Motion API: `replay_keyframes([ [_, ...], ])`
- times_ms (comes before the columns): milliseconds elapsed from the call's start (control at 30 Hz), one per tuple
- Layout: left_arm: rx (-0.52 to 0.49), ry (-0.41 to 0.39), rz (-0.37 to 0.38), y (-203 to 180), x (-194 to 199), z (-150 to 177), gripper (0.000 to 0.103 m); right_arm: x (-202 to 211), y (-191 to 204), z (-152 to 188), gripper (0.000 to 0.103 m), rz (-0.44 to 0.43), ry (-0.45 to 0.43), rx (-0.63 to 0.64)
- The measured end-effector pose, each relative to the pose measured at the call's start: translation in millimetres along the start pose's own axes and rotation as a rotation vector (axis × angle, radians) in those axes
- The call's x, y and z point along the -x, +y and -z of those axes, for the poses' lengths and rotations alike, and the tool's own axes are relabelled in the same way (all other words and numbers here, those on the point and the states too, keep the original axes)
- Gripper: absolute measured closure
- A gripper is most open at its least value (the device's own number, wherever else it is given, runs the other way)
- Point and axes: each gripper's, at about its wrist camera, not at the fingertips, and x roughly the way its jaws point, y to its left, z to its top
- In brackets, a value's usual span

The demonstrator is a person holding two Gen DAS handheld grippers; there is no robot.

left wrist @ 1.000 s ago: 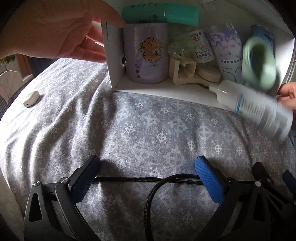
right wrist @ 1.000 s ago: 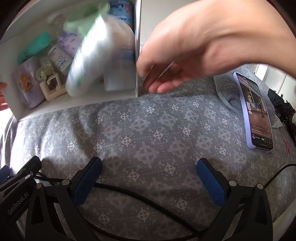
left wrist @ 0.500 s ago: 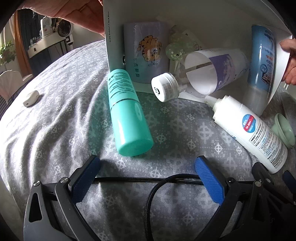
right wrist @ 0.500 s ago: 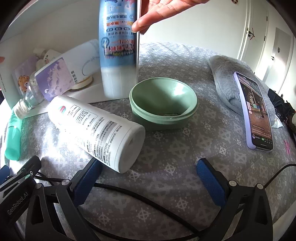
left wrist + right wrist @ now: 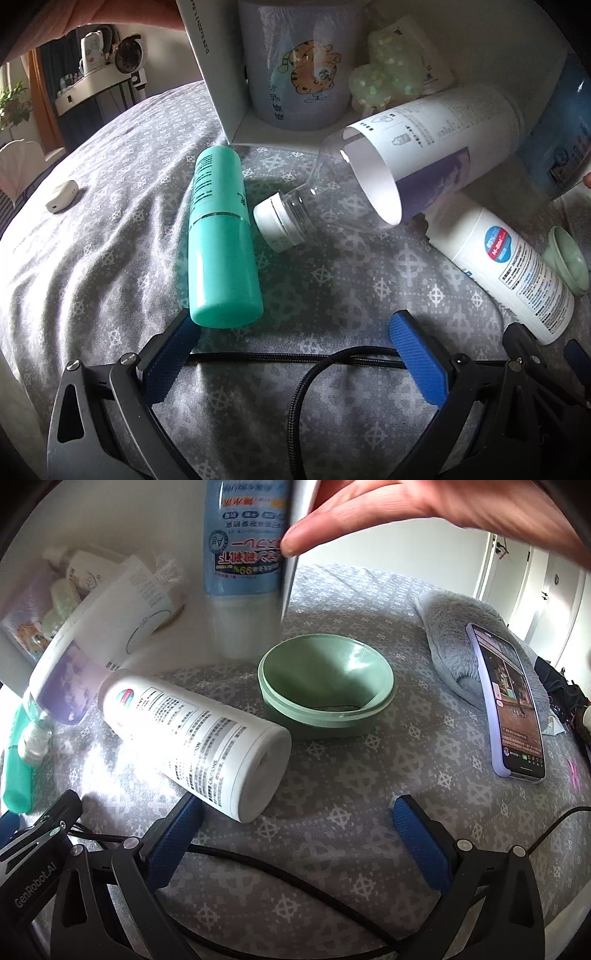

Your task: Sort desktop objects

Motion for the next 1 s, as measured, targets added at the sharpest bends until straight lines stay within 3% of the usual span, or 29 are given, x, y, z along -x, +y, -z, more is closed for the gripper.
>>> replay_keyframes([
  [1000,0.003,0.005,0.001,7,-5,4,0.0,-11,-16,5,0.0,-0.001,0.004,0.011],
])
